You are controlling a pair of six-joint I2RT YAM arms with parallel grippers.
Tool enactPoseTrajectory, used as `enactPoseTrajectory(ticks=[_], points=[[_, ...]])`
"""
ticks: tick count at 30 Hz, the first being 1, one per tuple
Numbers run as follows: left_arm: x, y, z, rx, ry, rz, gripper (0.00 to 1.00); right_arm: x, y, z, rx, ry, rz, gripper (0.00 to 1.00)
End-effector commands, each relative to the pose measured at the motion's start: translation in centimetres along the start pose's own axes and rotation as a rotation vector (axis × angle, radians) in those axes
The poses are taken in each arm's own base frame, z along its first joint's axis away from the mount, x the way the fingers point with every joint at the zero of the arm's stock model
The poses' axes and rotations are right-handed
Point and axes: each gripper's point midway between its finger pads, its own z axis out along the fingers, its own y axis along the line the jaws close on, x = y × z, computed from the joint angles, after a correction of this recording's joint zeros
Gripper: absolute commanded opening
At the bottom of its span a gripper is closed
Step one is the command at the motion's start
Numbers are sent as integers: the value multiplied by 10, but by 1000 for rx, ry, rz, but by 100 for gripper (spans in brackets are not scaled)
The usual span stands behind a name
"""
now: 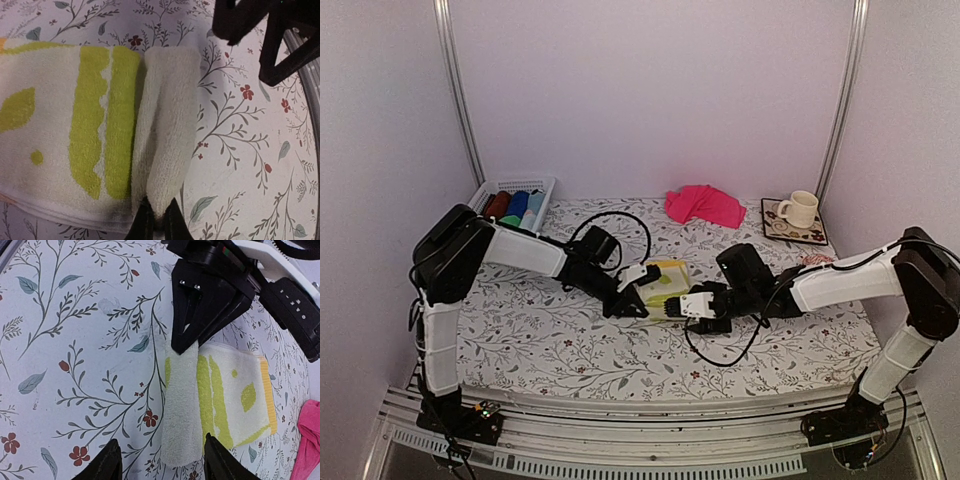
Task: Roll the towels
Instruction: Roll the towel at the center of the board.
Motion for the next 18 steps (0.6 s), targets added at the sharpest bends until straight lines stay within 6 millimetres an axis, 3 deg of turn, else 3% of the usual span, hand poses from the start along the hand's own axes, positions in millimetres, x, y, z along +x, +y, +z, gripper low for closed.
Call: enactPoseTrajectory(ticks=[1,7,18], points=[[15,14,-5,53,19,-148,0,-8,-10,3,87,-15,-126,57],[12,30,-12,89,-13,-245,0,1,-14,18,143,23,-172,57],[15,39,0,125,19,-324,0,17,-30,48,238,122,-199,56]])
